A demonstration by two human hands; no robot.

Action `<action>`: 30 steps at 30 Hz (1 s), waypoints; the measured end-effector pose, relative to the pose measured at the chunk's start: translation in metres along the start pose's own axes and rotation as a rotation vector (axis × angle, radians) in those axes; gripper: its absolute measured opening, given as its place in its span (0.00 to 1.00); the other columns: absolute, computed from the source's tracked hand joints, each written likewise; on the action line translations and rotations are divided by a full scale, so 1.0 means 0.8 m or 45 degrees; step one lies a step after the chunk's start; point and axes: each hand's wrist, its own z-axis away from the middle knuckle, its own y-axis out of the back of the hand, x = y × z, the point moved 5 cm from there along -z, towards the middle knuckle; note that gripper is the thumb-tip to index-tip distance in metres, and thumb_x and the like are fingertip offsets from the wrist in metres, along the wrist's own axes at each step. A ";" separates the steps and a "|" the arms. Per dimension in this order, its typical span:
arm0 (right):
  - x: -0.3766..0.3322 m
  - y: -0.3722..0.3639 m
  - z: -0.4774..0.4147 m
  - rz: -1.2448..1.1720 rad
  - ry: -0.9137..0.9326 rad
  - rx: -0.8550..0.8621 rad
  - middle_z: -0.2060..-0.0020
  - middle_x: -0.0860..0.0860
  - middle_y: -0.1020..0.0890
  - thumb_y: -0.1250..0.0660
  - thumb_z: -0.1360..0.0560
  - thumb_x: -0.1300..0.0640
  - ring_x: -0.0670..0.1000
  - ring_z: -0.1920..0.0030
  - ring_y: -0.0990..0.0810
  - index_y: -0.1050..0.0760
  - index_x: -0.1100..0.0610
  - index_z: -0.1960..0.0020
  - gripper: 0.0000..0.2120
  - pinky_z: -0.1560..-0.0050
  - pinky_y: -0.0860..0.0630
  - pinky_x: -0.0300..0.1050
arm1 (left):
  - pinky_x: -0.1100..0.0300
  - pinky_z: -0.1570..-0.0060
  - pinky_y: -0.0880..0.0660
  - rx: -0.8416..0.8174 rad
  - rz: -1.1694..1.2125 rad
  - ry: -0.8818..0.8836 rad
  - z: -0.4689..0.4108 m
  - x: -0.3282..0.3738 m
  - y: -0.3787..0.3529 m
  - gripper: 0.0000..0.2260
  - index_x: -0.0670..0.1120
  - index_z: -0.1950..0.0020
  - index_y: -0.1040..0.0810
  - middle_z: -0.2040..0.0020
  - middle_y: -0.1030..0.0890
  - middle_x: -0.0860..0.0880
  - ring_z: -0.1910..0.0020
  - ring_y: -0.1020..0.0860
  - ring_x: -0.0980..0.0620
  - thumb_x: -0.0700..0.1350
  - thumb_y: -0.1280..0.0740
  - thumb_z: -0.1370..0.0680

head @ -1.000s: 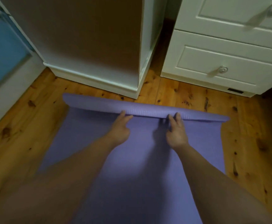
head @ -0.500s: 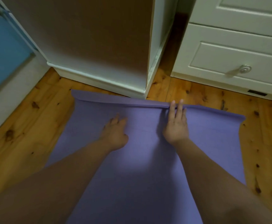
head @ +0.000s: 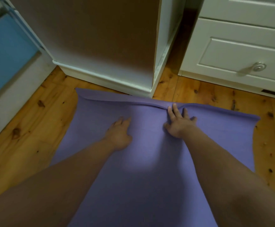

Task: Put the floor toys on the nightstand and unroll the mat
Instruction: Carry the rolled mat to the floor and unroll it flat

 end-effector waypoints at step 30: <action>-0.075 -0.020 0.218 -0.141 -0.091 0.350 0.23 0.53 0.59 0.41 0.25 0.59 0.59 0.29 0.40 0.48 0.52 0.24 0.31 0.43 0.28 0.53 | 0.58 0.30 0.39 -0.075 0.237 -0.112 0.113 -0.022 0.003 0.30 0.44 0.24 0.46 0.24 0.43 0.43 0.26 0.39 0.45 0.42 0.38 0.24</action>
